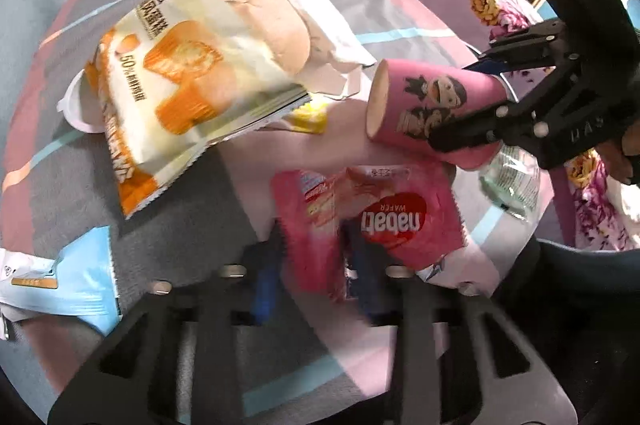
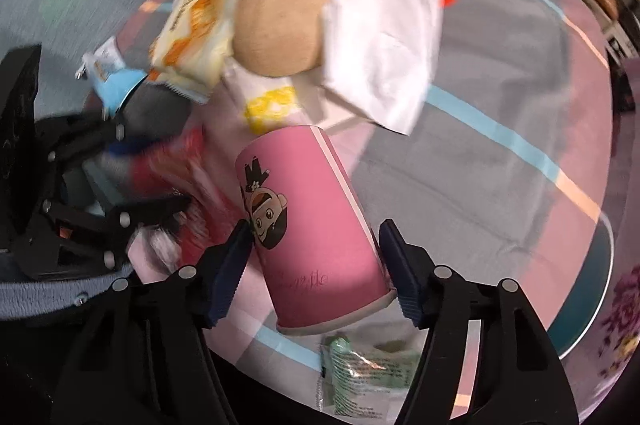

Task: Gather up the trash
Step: 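Grasp the pink paper cup with the right gripper while the left gripper grasps the pink nabati wafer pack, then carry the wafer pack over the bin and open the left gripper while the right gripper carries the pink cup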

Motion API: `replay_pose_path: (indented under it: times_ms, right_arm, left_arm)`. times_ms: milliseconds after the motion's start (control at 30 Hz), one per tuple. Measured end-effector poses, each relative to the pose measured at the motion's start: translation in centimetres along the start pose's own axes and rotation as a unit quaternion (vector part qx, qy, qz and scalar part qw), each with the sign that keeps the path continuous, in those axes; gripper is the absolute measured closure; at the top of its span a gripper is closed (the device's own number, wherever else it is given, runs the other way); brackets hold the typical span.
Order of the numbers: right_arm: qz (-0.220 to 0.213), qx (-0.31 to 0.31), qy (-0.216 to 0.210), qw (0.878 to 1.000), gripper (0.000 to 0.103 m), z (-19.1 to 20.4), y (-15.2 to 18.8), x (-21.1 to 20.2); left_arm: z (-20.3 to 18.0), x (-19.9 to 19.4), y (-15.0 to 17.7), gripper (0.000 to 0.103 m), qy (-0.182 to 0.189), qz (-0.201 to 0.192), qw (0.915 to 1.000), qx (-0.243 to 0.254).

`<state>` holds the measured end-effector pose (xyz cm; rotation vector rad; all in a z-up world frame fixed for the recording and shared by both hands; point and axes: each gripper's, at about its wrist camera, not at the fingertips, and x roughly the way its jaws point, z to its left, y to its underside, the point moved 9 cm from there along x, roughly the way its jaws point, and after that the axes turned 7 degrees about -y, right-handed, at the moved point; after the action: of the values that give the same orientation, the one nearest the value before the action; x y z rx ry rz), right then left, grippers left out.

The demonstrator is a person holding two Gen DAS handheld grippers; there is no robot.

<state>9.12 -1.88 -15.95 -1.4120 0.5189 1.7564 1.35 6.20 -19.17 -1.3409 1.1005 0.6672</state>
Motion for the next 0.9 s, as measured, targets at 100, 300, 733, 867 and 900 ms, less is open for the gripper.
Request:
replay_pose_path:
  times_ms: [100, 300, 733, 867, 900]
  right_arm:
    - [-0.023, 0.026, -0.004, 0.999, 0.041, -1.3, 0.1, -1.3]
    - [-0.075, 0.061, 0.002, 0.995, 0.041, -3.1, 0.9, -4.0]
    - [-0.161, 0.135, 0.001, 0.978, 0.041, -7.5, 2.9, -8.2]
    - [-0.17, 0.146, -0.001, 0.975, 0.041, -8.2, 3.5, -8.5]
    - [-0.175, 0.15, -0.002, 0.973, 0.041, -8.4, 3.6, -8.7]
  left_arm:
    - [-0.2, -0.4, -0.8, 0.076, -0.002, -0.01, 0.9999, -0.011]
    - [-0.7, -2.1, -3.2, 0.077, -0.01, -0.037, 0.9989, -0.026]
    - [-4.8, -3.0, -7.2, 0.083, -0.006, -0.062, 0.998, -0.008]
    - [-6.1, -1.0, -7.5, 0.083, -0.008, -0.044, 0.999, 0.0]
    - [-6.4, -0.8, -7.6, 0.084, -0.006, -0.042, 0.9991, -0.003]
